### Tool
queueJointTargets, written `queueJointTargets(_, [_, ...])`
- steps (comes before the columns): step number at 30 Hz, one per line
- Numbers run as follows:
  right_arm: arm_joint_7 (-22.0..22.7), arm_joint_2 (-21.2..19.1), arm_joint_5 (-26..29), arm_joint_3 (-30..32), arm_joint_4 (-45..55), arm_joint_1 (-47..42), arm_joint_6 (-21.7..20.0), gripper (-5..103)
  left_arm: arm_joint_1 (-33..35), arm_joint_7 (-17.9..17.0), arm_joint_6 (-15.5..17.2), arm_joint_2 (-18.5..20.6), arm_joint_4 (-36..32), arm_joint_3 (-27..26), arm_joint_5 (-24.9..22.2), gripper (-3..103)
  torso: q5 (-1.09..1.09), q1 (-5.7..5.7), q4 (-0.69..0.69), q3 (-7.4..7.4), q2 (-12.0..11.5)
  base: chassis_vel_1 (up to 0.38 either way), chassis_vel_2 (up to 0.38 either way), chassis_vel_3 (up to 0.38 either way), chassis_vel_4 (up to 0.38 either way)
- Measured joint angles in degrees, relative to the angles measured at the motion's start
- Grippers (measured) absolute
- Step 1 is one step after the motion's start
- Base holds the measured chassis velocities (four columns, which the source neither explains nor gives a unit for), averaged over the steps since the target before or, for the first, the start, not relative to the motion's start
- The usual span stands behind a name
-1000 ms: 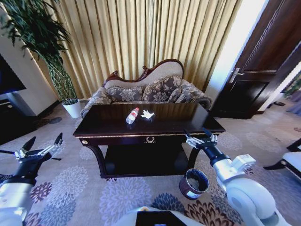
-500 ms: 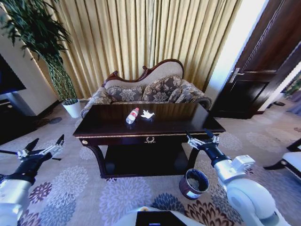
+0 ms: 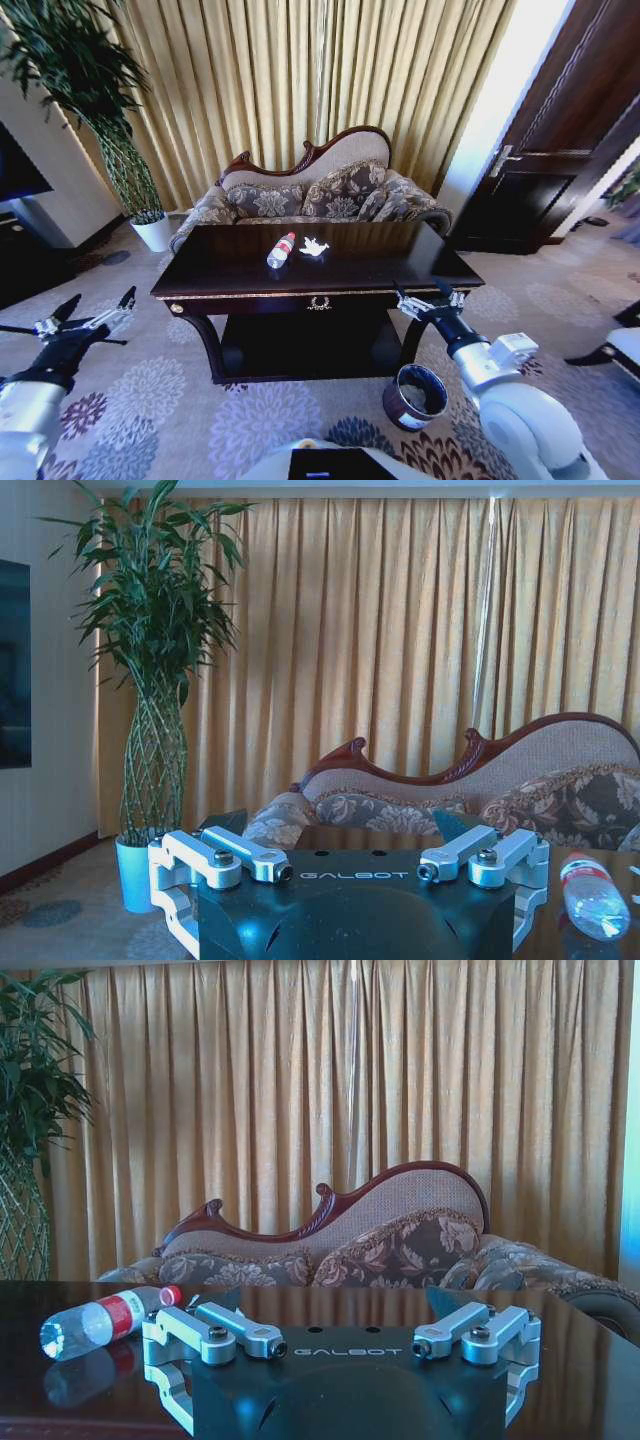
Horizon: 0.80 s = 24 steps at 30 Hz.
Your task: Move to the front of the table and place the trash on the table into the trash bin.
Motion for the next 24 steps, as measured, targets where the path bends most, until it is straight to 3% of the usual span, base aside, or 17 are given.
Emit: queueJointTargets(24, [-1.92,0.36,-0.77,-0.25,-0.55,-0.51,0.06,100,-0.07,0.83,-0.75,-0.38,0.00,0.42,1.73,100,0.00,0.01,0.00,0.00,0.00,-0.096,0.094,0.097,-0.098])
